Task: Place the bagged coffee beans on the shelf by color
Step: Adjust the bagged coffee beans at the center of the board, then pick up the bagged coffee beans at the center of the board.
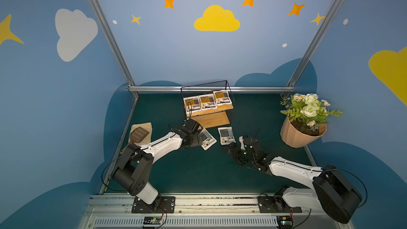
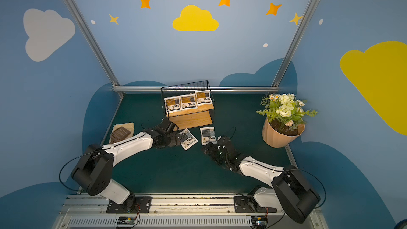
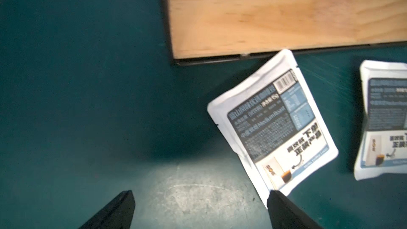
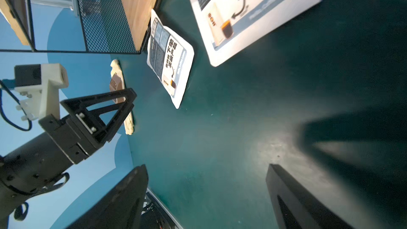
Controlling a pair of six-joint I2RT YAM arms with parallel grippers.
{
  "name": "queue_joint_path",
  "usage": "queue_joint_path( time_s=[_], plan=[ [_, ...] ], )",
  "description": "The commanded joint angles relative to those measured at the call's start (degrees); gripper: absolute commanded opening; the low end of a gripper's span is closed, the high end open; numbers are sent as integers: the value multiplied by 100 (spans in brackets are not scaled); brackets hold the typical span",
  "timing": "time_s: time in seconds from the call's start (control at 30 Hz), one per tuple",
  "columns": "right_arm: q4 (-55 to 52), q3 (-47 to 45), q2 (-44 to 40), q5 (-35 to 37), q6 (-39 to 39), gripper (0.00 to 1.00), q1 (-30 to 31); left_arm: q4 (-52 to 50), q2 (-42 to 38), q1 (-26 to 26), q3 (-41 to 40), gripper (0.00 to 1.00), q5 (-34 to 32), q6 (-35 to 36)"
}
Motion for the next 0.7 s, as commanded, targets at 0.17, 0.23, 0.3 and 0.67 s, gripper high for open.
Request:
queue_joint_path(
  time_s=[0.17, 0.23, 0.3, 0.67],
  plan=[
    [1008, 640, 1167, 534, 360, 87, 546, -45, 372, 53, 75, 100, -221, -40],
    [1335, 663, 1442, 585, 495, 87, 573, 49, 432, 54, 16, 100, -309, -132],
    [1603, 703, 1715, 616, 656, 86, 590, 169, 496, 47, -7, 100, -392, -210],
    [1930, 1002, 2515, 643, 918, 83, 593, 581, 906, 60, 69, 100, -666, -407]
  ],
)
